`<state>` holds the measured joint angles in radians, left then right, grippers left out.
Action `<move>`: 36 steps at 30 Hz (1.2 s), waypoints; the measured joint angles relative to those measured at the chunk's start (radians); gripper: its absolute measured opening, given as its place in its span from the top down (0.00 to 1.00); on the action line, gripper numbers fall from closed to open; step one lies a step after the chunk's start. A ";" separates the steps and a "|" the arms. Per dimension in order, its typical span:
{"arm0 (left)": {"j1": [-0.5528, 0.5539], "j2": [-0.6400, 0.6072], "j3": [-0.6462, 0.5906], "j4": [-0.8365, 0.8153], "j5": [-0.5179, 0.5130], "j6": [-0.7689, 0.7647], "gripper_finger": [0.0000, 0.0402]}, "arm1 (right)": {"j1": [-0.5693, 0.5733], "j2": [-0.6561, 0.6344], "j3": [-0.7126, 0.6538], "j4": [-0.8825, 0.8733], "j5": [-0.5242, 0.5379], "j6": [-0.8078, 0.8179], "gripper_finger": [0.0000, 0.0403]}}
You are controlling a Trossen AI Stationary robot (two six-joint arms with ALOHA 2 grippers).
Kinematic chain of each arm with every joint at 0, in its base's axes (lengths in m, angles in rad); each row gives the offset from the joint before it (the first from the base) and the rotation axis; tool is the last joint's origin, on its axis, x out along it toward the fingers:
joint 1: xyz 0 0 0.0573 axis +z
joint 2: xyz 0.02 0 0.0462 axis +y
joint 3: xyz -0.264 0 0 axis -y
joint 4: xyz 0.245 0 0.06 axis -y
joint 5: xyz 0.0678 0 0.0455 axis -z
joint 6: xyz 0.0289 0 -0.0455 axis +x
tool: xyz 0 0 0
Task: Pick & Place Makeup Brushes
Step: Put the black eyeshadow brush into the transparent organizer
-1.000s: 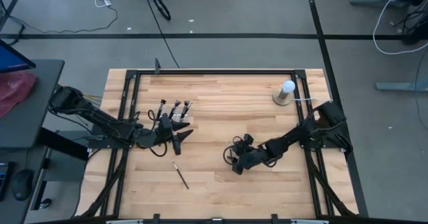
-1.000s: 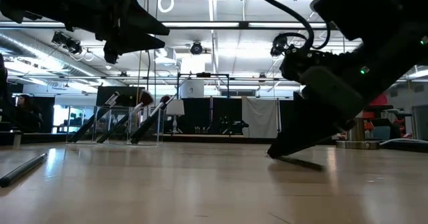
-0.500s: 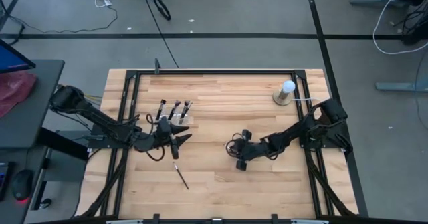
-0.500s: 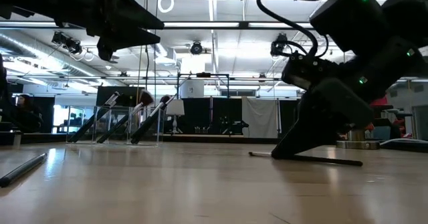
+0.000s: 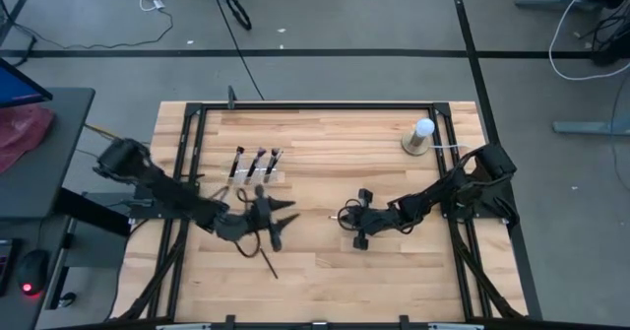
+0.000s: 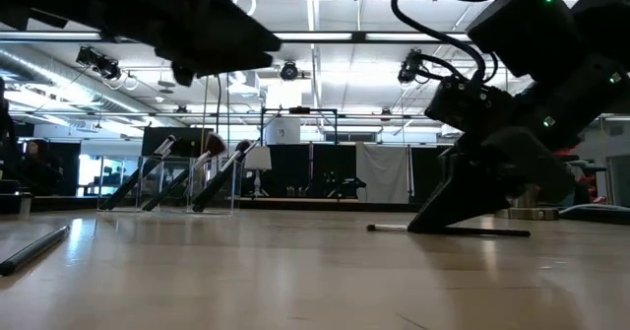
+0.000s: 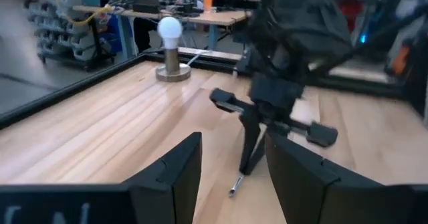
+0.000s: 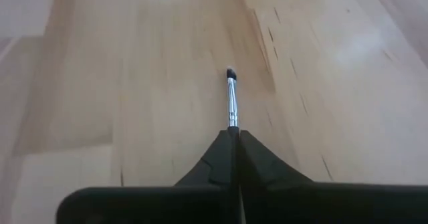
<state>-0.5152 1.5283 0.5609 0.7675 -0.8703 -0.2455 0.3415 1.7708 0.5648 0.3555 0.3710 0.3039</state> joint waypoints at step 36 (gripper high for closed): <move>0.004 0.485 0.578 0.321 0.377 0.550 0.58 | 0.296 -0.256 -0.129 0.812 -0.058 -0.278 0.98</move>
<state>-0.5111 2.0136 1.1389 1.0888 -0.4932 0.3049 0.6370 1.5150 0.4362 1.1676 0.3134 0.0257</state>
